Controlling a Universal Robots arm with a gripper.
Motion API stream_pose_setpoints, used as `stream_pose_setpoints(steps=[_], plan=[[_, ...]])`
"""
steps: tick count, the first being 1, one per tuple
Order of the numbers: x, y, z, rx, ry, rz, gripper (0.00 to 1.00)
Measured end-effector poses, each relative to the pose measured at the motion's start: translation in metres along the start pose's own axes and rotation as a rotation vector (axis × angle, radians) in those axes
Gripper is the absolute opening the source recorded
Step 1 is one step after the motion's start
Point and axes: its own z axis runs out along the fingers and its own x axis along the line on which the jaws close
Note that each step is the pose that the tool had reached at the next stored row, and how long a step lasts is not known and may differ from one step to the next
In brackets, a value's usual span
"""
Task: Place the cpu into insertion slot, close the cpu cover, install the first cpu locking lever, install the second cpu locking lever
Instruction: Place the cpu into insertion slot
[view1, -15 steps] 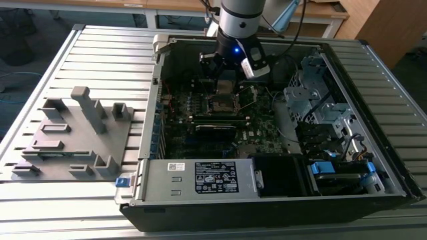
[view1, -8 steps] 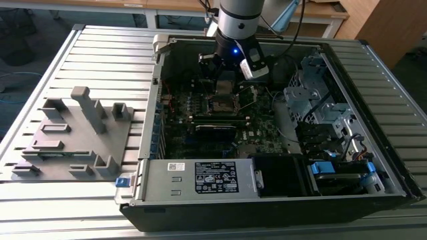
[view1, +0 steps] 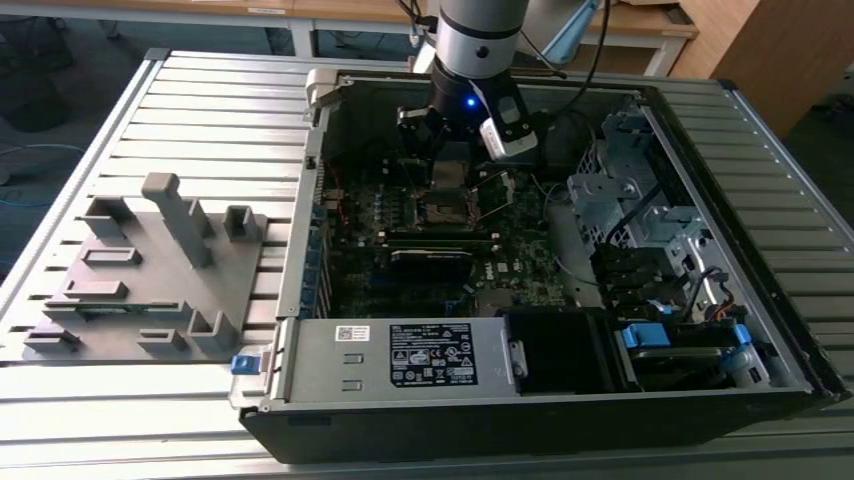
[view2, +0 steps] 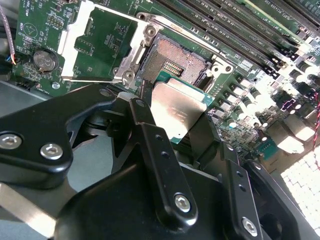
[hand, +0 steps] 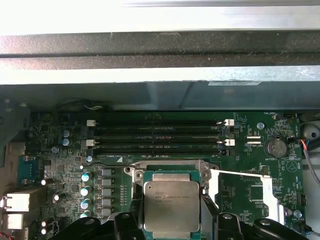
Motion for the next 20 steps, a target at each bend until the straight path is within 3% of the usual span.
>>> stream_pose_setpoints(steps=[5,9,14,16,20], plan=[[0.0001,0.0,0.0,0.0,-0.0001,0.002,0.54],[0.0,0.0,0.0002,-0.0006,-0.0031,0.035,0.54],[0.0,0.0,0.0002,-0.0006,-0.0033,0.036,0.54],[0.0001,0.0,0.0003,-0.0011,-0.0064,0.072,0.54],[0.0,0.0,0.0003,-0.0012,-0.0066,0.073,0.54]])
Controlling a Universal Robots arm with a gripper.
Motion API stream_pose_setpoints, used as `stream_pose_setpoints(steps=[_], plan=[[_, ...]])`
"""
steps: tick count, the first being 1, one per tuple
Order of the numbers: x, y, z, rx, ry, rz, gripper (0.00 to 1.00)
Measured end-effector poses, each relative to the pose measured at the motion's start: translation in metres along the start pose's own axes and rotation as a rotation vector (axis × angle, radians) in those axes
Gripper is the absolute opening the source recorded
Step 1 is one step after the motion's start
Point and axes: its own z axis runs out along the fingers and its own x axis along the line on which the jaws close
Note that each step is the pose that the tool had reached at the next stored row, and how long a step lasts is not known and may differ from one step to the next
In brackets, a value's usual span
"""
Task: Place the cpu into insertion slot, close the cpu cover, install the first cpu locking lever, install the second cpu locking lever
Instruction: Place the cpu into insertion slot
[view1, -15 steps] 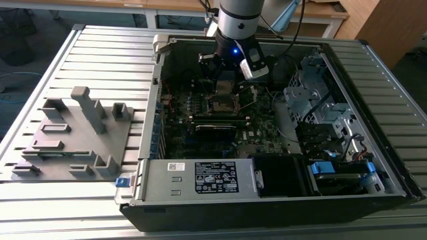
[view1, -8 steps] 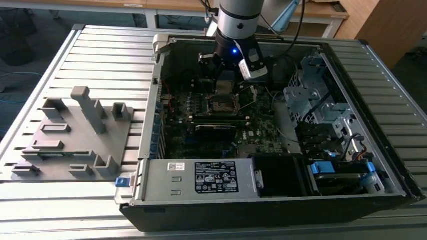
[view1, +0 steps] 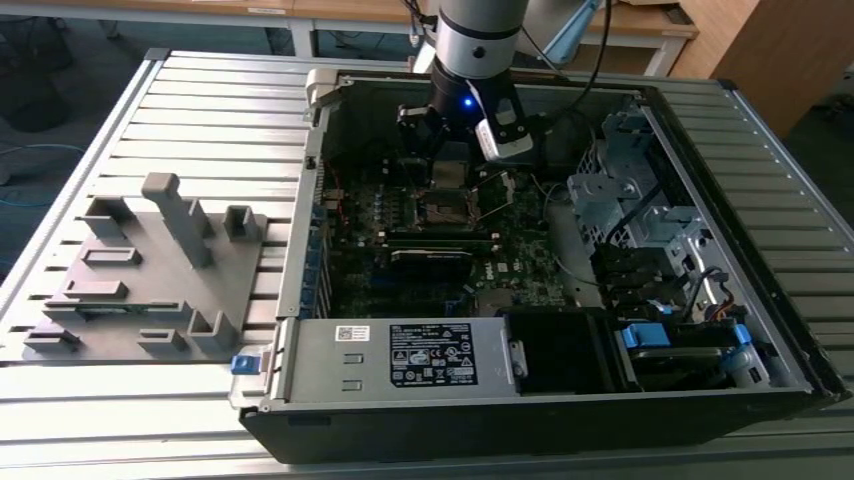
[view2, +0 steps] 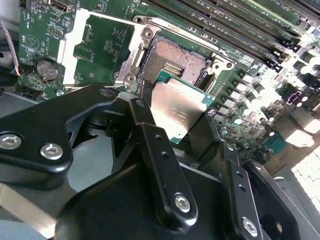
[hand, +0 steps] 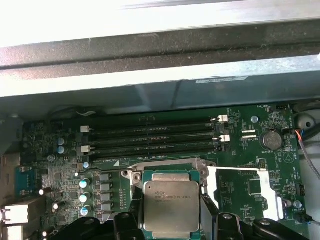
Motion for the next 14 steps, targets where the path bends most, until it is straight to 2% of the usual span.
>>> stream_pose_setpoints(steps=[5,12,14], plan=[[0.0,0.0,0.0003,-0.0007,-0.0037,0.043,0.54],[0.0,0.0,0.0003,-0.0007,-0.004,0.044,0.54],[0.0,0.0,0.0003,-0.0009,-0.0051,0.057,0.54]])
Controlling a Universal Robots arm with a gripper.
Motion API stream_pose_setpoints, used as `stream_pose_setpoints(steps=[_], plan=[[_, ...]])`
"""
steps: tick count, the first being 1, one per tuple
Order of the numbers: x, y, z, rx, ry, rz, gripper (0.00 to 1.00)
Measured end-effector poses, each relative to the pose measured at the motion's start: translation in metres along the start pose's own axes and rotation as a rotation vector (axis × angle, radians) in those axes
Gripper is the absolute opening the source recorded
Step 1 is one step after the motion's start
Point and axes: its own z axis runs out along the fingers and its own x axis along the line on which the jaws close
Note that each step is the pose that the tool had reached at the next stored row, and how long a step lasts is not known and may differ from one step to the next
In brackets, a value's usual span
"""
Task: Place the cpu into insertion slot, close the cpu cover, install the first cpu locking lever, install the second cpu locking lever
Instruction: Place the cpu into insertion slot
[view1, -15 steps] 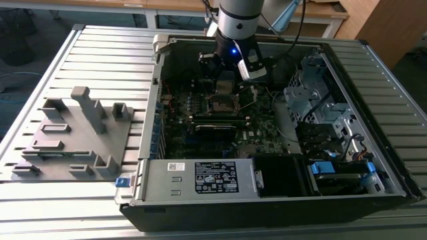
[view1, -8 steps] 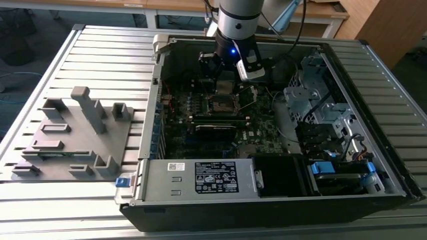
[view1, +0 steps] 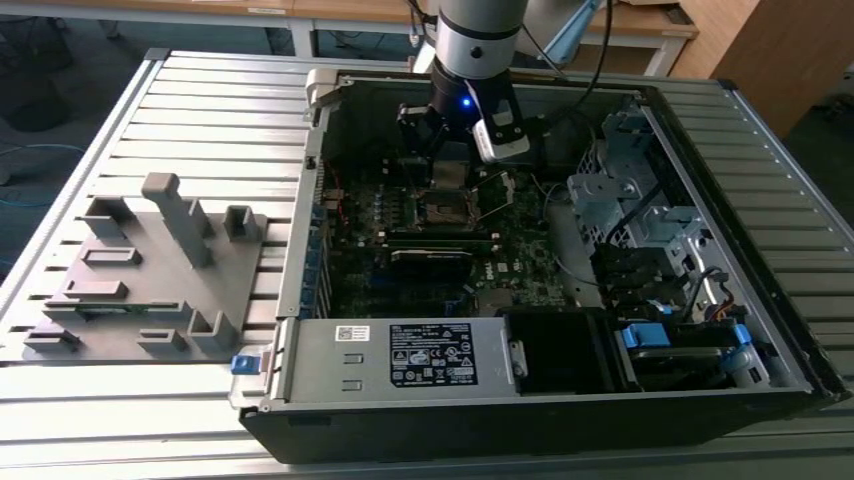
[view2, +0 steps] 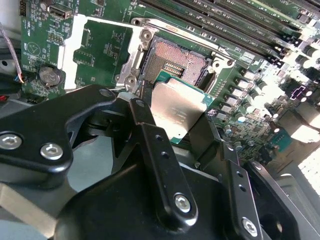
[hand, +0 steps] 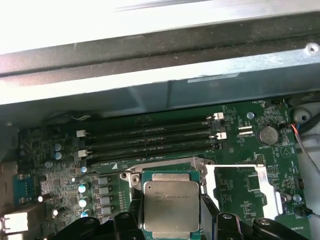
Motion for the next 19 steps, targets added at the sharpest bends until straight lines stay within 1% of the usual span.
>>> stream_pose_setpoints(steps=[3,4,10,11,14,19], plan=[[0.0,0.0,0.0003,-0.0008,-0.0047,0.052,0.54],[0.0,0.0,0.0004,-0.001,-0.0055,0.062,0.54],[0.0,0.0,0.0004,-0.0011,-0.0062,0.069,0.54],[0.0,0.0,0.0004,-0.0012,-0.007,0.078,0.54],[0.0,-0.0001,0.0007,-0.0019,-0.0109,0.122,0.54],[0.0,-0.0001,0.0007,-0.002,-0.0111,0.124,0.54]])
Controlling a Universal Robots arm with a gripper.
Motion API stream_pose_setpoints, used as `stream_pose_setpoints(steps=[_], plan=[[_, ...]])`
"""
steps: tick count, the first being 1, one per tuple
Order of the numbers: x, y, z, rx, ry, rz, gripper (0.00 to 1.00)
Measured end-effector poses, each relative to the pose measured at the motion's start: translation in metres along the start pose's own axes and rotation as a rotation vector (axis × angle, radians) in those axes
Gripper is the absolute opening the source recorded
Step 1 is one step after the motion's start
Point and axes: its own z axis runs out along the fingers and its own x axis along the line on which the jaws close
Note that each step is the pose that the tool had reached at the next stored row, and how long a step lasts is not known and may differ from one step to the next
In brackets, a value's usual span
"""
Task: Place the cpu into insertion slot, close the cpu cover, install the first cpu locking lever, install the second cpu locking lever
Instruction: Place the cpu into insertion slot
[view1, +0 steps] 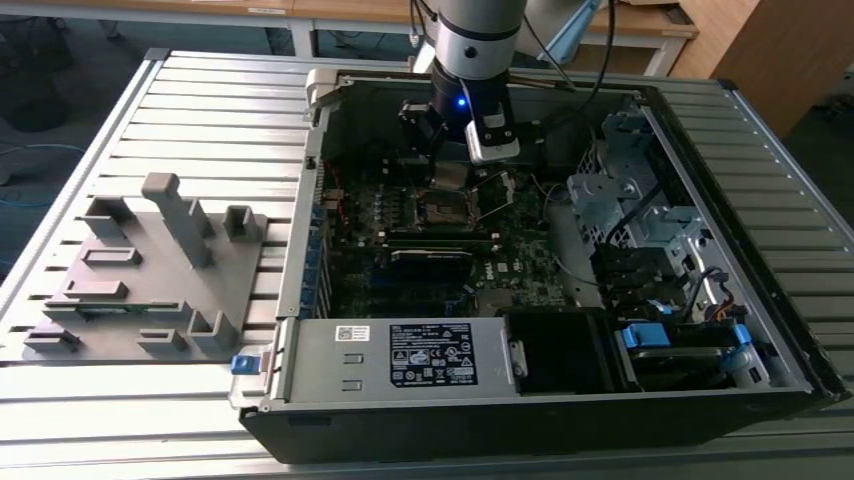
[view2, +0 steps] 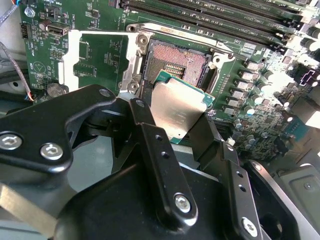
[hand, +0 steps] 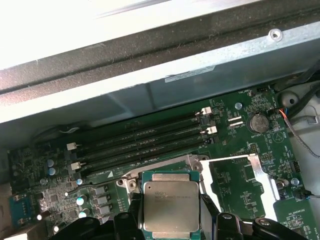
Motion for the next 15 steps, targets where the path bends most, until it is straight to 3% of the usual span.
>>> stream_pose_setpoints(steps=[10,15], plan=[[0.0,0.0,0.0,0.0001,-0.0001,0.001,0.54],[0.0,-0.0001,0.0009,-0.0007,-0.0048,0.053,0.54]])
